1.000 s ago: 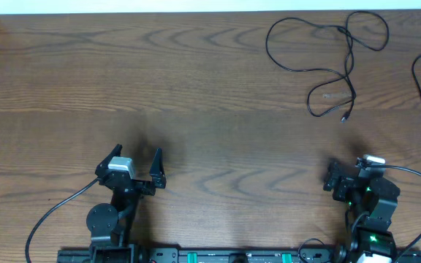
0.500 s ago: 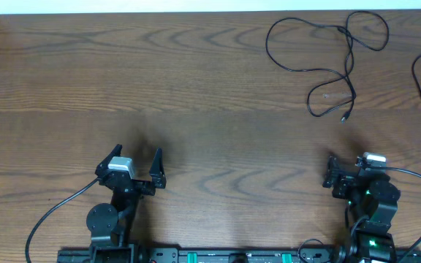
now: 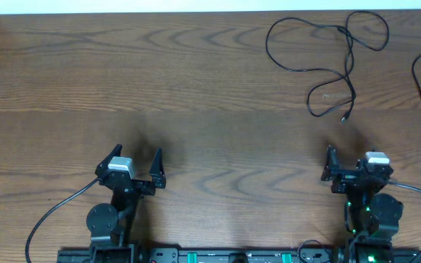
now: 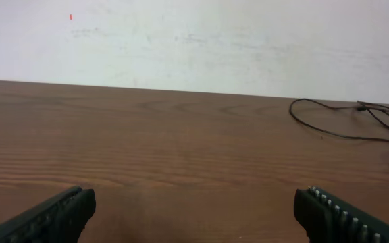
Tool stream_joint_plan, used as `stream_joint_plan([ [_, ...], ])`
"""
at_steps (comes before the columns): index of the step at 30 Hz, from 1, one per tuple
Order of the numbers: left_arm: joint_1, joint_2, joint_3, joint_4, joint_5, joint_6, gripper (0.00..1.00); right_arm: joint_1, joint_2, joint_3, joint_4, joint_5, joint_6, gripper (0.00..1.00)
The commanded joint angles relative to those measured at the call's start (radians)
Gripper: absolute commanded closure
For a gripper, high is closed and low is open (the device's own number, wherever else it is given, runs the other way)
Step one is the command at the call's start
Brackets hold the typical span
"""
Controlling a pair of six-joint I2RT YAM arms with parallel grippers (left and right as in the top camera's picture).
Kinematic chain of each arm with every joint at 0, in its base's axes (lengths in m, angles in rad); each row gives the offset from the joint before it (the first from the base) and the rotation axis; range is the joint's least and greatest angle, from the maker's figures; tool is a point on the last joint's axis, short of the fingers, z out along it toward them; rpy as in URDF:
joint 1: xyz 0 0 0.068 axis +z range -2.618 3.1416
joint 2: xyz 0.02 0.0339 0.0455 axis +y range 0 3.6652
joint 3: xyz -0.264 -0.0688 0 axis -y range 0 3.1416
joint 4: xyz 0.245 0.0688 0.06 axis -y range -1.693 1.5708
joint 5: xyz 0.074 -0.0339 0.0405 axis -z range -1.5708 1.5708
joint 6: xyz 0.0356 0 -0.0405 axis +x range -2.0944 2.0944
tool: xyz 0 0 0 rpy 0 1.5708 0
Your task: Untangle cables
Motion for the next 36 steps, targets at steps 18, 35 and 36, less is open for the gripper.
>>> stream_joint_plan([
  [18, -0.003, -0.010, -0.012, -0.042, 0.023, 0.010, 0.01, 0.070, -0.134, -0.002, -0.003, 0.003, 0.013, 0.01],
  [35, -0.003, -0.010, -0.012, -0.042, 0.023, 0.010, 0.01, 0.070, -0.134, -0.002, 0.000, 0.003, 0.013, 0.01],
  [36, -0.003, -0.010, -0.012, -0.042, 0.023, 0.010, 0.01, 0.070, -0.134, -0.002, 0.000, 0.003, 0.013, 0.01],
])
